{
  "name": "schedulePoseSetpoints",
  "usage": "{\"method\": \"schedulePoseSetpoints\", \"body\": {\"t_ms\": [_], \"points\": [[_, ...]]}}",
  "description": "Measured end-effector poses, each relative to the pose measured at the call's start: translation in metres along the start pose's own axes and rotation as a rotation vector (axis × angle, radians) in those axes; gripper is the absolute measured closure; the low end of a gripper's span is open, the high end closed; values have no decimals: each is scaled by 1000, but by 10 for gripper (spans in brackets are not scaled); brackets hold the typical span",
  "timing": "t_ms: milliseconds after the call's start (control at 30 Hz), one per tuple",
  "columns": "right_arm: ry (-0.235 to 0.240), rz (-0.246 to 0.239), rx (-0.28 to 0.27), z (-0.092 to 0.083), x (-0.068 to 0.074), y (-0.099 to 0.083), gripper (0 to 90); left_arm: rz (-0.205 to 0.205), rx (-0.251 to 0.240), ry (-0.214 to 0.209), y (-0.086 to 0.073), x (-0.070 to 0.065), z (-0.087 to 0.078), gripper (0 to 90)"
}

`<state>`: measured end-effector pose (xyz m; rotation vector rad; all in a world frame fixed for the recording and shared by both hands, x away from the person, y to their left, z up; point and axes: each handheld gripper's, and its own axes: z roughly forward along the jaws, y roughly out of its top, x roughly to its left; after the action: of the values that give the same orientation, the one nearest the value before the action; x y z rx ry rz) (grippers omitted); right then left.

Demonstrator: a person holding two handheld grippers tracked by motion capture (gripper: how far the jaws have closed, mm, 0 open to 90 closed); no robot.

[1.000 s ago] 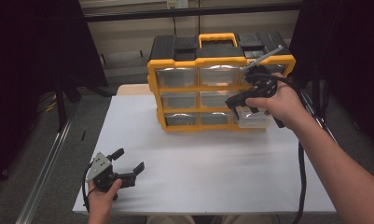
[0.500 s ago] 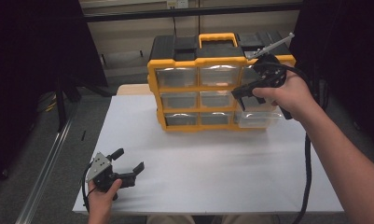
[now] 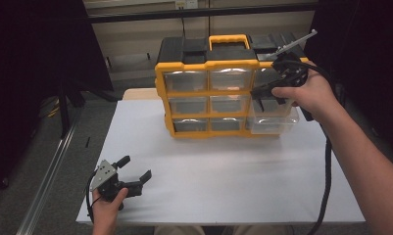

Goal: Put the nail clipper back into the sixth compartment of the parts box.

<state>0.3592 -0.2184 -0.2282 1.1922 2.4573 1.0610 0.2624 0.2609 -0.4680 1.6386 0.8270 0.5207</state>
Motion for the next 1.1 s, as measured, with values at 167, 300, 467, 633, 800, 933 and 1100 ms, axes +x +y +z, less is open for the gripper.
{"method": "schedulePoseSetpoints", "body": {"t_ms": [167, 300, 467, 633, 800, 933, 1100], "points": [[-14, 10, 0, -2, -6, -2, 808, -18, -12, 8, 0, -2, 1, 22], [-16, 10, 9, -3, -10, -4, 808, 11, 10, 7, 0, 0, 0, 22], [-26, 14, 13, -3, -14, -5, 807, -22, -12, 7, 0, -2, 2, 22], [-40, 12, 17, -2, -18, -8, 807, 3, 6, 7, 0, 0, 0, 22], [-43, 15, 24, 0, -23, -11, 807, 0, 7, -2, 0, -1, 1, 22], [-49, 10, 32, 3, -25, -13, 807, 0, 6, -3, 0, -1, 1, 22], [-60, 13, 32, 3, -28, -15, 806, 6, 7, 3, 0, 0, 0, 22]]}}
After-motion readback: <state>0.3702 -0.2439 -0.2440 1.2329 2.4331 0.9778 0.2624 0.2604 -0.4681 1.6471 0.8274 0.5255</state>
